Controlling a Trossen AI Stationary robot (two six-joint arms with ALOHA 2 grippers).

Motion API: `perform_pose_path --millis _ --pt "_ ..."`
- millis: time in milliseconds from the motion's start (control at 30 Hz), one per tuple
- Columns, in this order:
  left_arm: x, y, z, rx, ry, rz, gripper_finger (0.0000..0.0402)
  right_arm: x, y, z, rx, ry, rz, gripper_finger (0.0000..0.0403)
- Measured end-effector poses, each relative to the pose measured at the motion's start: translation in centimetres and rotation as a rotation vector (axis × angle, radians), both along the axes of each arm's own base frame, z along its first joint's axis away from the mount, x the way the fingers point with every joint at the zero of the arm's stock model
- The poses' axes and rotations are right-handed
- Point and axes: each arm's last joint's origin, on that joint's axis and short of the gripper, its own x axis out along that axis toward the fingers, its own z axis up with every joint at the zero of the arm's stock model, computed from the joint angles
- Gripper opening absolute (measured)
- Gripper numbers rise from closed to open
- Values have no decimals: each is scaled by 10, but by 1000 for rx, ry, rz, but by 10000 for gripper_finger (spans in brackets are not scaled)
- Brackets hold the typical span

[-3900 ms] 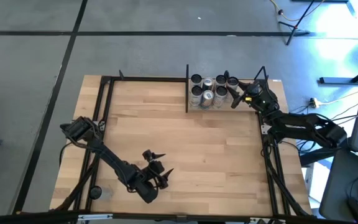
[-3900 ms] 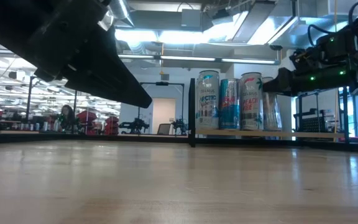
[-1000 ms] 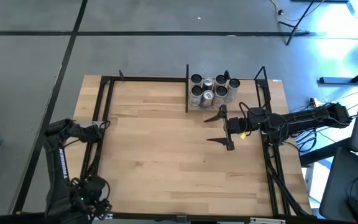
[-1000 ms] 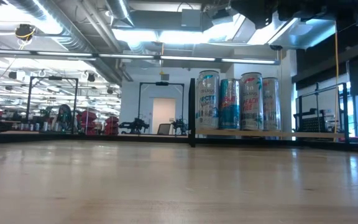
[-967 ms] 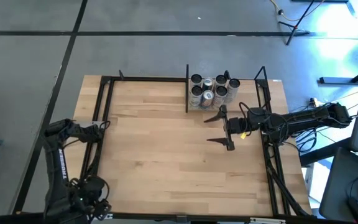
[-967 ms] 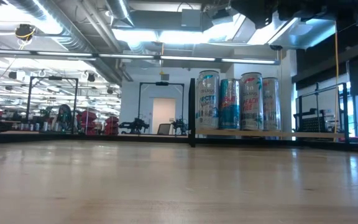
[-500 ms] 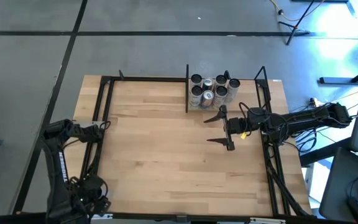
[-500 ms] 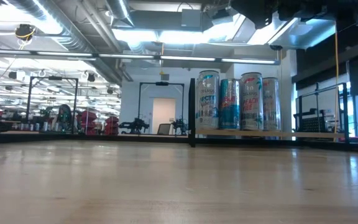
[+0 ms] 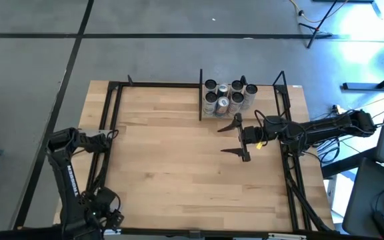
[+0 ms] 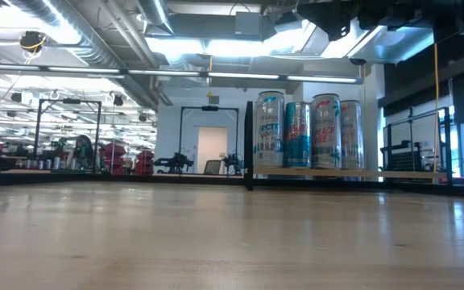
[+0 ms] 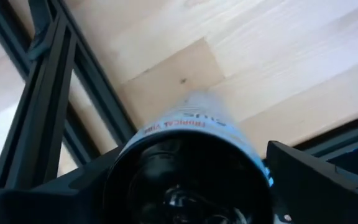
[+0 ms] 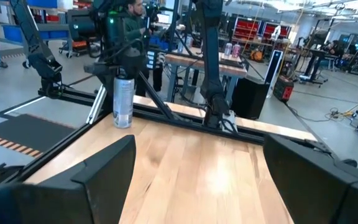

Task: Place canned beverage on shelf
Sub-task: Put the black soda can on the shelf aligned with the other black soda can

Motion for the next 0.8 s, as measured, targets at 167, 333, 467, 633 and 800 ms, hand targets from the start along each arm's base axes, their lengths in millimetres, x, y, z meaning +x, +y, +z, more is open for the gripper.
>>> perform_pose_path --millis 167,333,467,633,800 --pt "6 3 -6 -19 54 32 304 1 0 -1 0 0 0 335" --pt "17 9 -6 -22 60 11 239 1 0 -2 0 10 0 335" --pt "33 16 -5 -14 35 -38 218 1 2 -3 -1 22 8 335" --pt "72 33 5 6 -39 -155 218 -3 23 -6 -34 60 4 335" --pt "123 66 21 62 -128 -307 218 -13 48 -17 -73 171 -65 335"
